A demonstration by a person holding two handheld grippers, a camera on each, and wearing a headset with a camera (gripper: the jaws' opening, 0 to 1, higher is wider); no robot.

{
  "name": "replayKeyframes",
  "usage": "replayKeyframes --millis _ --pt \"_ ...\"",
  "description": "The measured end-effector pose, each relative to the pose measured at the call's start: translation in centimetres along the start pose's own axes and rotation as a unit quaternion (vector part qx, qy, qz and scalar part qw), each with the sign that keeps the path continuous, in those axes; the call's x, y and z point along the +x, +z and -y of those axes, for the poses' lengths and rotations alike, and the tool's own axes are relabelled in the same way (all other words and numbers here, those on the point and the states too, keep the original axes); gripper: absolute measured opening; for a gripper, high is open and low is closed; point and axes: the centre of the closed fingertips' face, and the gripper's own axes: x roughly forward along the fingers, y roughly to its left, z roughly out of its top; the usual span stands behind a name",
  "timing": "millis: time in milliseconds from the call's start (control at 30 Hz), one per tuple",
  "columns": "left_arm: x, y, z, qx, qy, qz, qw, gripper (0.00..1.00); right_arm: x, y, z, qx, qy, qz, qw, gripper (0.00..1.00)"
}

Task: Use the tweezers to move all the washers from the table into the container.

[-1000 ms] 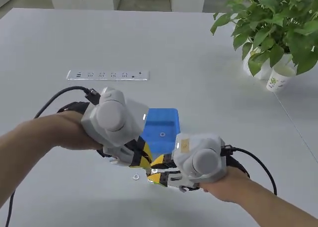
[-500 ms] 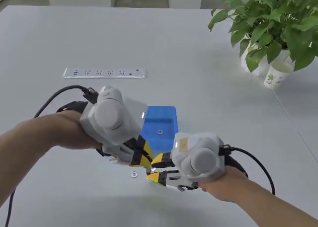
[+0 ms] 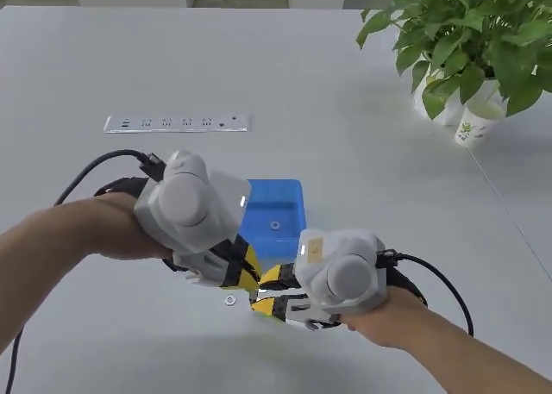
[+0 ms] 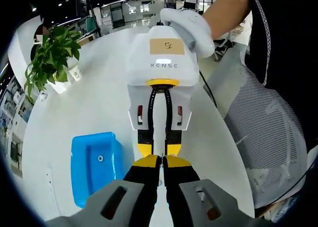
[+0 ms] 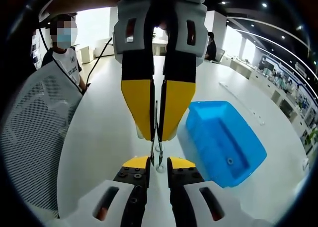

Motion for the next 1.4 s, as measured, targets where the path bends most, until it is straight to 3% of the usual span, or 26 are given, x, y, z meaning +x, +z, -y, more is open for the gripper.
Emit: replayKeyframes --millis 167,367,1400 --pt "0.0 0.5 -0.1 -0.004 -0.001 0.011 0.9999 0.06 0.0 0.0 0.1 0.003 -0.001 0.001 1.0 0.16" --pt "0.4 0.0 0.0 -0.001 -0.004 0.001 1.0 0.06 0.2 -0.1 0.0 0.004 -0.001 0.0 1.0 0.16" --pt "0.2 -0.1 0.0 -0.01 -0.005 0.007 0.9999 0.06 1.1 -0.2 -0.3 0.018 0.006 0.001 0.9998 0.11"
